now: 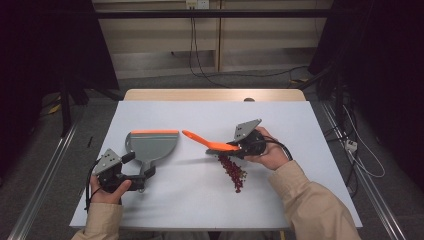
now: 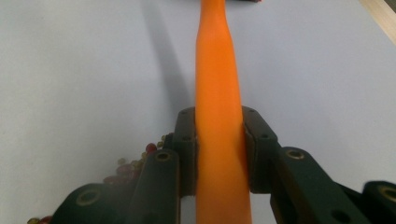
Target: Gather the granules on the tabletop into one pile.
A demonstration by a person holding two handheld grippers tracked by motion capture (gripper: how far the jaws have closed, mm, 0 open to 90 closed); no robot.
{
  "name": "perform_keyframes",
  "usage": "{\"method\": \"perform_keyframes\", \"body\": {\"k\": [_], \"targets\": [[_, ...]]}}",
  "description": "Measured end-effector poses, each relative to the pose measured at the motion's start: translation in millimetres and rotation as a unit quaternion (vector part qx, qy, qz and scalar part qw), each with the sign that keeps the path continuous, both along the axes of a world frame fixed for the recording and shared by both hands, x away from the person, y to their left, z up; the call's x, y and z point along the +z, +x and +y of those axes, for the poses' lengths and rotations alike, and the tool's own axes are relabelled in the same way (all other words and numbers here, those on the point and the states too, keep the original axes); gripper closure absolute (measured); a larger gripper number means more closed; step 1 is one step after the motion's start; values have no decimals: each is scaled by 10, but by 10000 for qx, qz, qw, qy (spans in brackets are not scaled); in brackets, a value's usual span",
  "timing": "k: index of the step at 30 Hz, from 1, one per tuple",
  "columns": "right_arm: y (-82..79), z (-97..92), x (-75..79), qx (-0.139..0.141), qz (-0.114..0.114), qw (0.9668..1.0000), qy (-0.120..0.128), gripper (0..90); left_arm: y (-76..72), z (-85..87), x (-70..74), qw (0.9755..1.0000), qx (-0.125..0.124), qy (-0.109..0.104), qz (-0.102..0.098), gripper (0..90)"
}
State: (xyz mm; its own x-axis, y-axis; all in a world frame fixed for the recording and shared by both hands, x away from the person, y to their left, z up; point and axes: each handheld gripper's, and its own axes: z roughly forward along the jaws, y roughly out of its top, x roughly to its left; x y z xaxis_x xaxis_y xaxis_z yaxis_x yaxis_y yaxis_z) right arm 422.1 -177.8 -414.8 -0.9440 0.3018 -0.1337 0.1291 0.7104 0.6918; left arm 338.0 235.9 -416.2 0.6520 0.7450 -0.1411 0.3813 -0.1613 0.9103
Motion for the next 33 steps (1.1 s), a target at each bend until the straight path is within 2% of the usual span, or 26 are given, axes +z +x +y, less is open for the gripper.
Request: {"method": "perform_keyframes", "body": {"k": [12, 16, 20, 22, 23, 25, 29, 33], "targets": [[-188, -11, 25, 225, 58, 9997, 47, 713, -2, -23, 6, 10000, -18, 35, -15, 53], [-235, 3, 30, 225, -12, 9997, 14, 714, -3, -28, 9, 10000, -32, 47, -25, 53], [-247, -8, 29, 191, 49, 9997, 163, 713, -5, -35, 11, 10000, -42, 59, -35, 53], [-252, -7, 28, 146, -8, 9998, 151, 713, -4, -38, 10, 10000, -44, 64, -32, 53], [-248, -9, 28, 157, 45, 9997, 179, 713, -3, -39, 9, 10000, -48, 70, -31, 53], [-251, -11, 32, 65, -31, 9998, 209, 714, -3, -42, 7, 10000, -58, 72, -30, 53], [-230, -60, 73, -62, 45, 9987, 508, 713, -5, -39, 11, 10000, -51, 75, -36, 52], [-236, -108, 149, -217, 9, 9975, 676, 713, -3, -39, 7, 10000, -54, 72, -34, 52]]}}
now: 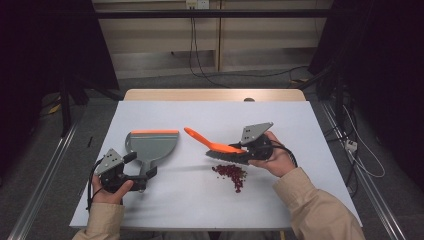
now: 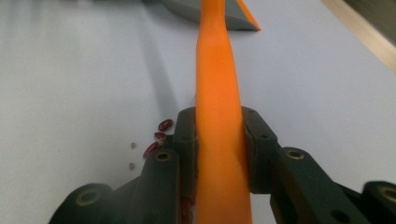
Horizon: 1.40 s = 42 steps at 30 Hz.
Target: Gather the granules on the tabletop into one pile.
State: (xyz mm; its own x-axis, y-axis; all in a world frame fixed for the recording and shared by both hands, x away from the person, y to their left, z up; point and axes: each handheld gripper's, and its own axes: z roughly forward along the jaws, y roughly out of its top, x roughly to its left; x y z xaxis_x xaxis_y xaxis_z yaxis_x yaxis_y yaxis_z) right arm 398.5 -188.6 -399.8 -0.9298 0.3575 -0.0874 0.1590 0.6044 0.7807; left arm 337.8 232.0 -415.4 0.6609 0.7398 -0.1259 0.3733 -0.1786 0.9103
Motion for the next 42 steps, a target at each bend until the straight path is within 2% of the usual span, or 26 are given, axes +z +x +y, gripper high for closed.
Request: {"method": "perform_keyframes", "body": {"k": [6, 8, 11, 15, 21, 23, 25, 27, 29, 30, 34, 38, 42], "targets": [[-51, -53, 87, -152, 400, 9985, 337, 713, 4, -11, -8, 10000, -3, -2, 21, 52], [-72, -56, 100, -203, 647, 9966, 464, 713, 7, -14, -9, 10000, -10, 7, 21, 52], [-107, -43, 111, -117, 903, 9939, 629, 713, 8, -20, -10, 10000, -23, 4, 21, 52], [-157, -4, 87, 8, 1350, 9871, 865, 713, 10, -23, -16, 10000, -22, 3, 35, 52], [-252, 87, -49, 121, 1833, 9772, 1061, 713, 9, -20, -18, 10000, -25, -2, 31, 52], [-283, 119, -115, 188, 2029, 9723, 1148, 713, 9, -16, -16, 10000, -24, 0, 31, 52], [-317, 148, -178, 244, 2199, 9680, 1181, 713, 7, -13, -14, 10000, -11, -2, 27, 52], [-347, 171, -235, 343, 2304, 9658, 1143, 714, 7, -11, -15, 10000, -9, -3, 29, 52], [-358, 177, -286, 434, 2246, 9680, 1032, 713, 7, -11, -15, 10000, -13, 0, 33, 52], [-344, 162, -295, 430, 2248, 9680, 1029, 713, 6, -11, -13, 10000, -13, 3, 27, 52], [-267, 116, -298, 450, 2015, 9737, 963, 713, 10, -13, -13, 10000, -15, -6, 29, 52], [-175, 103, -309, 492, 1912, 9757, 952, 713, 16, -19, -18, 10000, -19, 3, 32, 52], [-74, 109, -297, 499, 1727, 9796, 899, 713, 17, -24, -20, 10000, -21, 1, 48, 52]]}}
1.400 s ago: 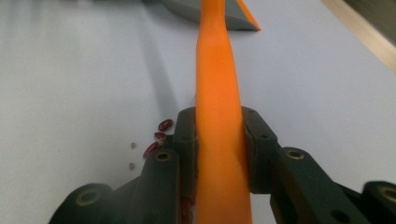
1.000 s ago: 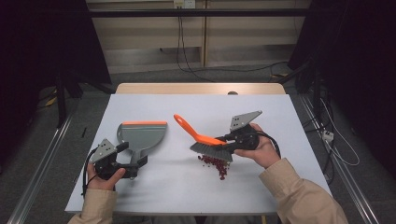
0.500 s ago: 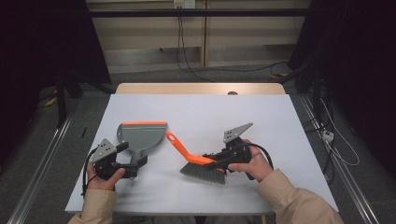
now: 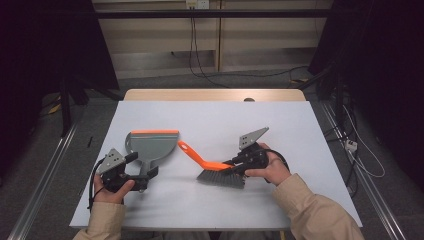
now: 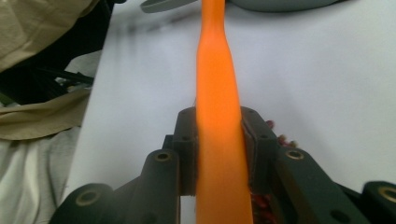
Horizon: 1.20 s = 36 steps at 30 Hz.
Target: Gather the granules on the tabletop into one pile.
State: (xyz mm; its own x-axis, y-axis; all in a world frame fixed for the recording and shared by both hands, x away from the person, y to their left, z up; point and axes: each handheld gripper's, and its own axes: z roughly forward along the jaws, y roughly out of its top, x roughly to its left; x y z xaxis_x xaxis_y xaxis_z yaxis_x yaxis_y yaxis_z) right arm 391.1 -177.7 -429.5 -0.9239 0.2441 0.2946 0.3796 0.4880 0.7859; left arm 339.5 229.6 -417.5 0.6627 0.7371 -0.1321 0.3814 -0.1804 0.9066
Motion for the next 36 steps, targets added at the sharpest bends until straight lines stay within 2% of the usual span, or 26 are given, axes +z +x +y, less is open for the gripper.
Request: {"method": "perform_keyframes", "body": {"k": [9, 14, 17, 19, 20, 21, 23, 26, 30, 31, 32, 34, 36], "targets": [[165, 6, 17, -67, -135, 9999, 2, 713, 5, 18, -13, 10000, 16, -4, 18, 52], [177, 34, 61, -189, -61, 9996, 195, 713, 5, 16, -9, 10000, -13, -6, 9, 52], [148, 17, 129, -458, -60, 9986, 270, 713, 2, 13, -10, 10000, -33, -24, 11, 52], [102, -2, 201, -862, -100, 9960, 191, 713, 1, 9, -12, 10000, -48, -38, 22, 52], [70, -13, 248, -1106, -205, 9936, 75, 713, 2, 8, -14, 10000, -55, -44, 25, 52], [43, -28, 293, -1335, -253, 9907, -25, 713, 2, 5, -15, 10000, -77, -45, 37, 52], [-5, -63, 359, -1809, -349, 9828, -139, 713, 4, -2, -13, 9999, -96, -58, 28, 52], [-97, -126, 417, -2467, -403, 9679, -257, 713, -3, -14, -8, 9999, -134, -103, 36, 52], [-254, -195, 407, -3312, -568, 9407, -465, 713, -8, -18, -6, 9997, -203, -123, 19, 52], [-287, -217, 394, -3474, -535, 9350, -480, 713, -10, -19, -7, 9997, -217, -131, 26, 52], [-323, -241, 374, -3677, -514, 9273, -476, 713, -12, -21, -7, 9996, -230, -134, 31, 52], [-392, -274, 334, -3989, -604, 9127, -651, 713, -16, -28, -6, 9995, -256, -172, 45, 52], [-450, -307, 281, -4270, -620, 8994, -697, 713, -17, -34, -2, 9994, -286, -184, 38, 52]]}}
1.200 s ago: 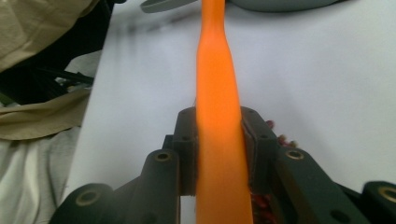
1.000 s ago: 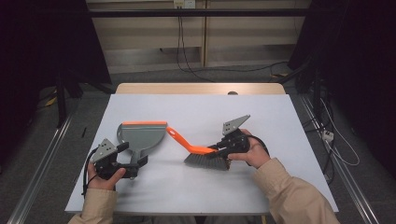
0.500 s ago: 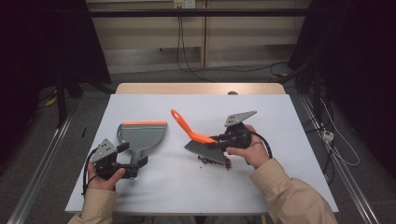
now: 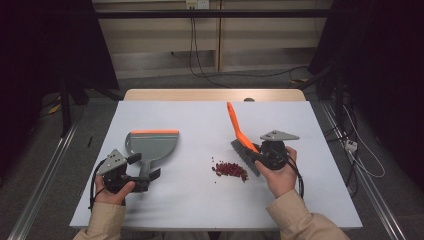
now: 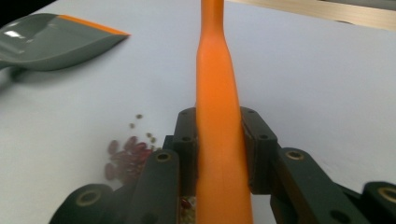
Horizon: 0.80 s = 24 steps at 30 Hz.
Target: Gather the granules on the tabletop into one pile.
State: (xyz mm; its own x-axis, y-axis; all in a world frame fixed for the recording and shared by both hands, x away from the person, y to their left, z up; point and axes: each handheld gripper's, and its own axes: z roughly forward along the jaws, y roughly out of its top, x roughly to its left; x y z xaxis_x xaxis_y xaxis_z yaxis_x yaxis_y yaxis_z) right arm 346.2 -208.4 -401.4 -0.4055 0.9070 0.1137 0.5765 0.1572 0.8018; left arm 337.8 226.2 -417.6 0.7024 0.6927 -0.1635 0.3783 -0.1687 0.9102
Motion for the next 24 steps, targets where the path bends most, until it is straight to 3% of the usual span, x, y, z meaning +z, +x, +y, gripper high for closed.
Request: {"method": "perform_keyframes", "body": {"k": [6, 11, 17, 24], "targets": [[-127, 37, -139, -628, -166, 9968, -462, 713, -7, 1, 21, 10000, -6, -24, -35, 52], [-195, 240, -238, -744, -362, 9940, -714, 713, -13, 8, 37, 10000, 3, -49, -59, 51], [-202, 445, -282, -891, -504, 9920, -735, 712, -21, 19, 39, 10000, 27, -54, -58, 51], [-176, 495, -292, -1010, -524, 9919, -557, 712, -21, 19, 38, 10000, 30, -37, -58, 51]]}}
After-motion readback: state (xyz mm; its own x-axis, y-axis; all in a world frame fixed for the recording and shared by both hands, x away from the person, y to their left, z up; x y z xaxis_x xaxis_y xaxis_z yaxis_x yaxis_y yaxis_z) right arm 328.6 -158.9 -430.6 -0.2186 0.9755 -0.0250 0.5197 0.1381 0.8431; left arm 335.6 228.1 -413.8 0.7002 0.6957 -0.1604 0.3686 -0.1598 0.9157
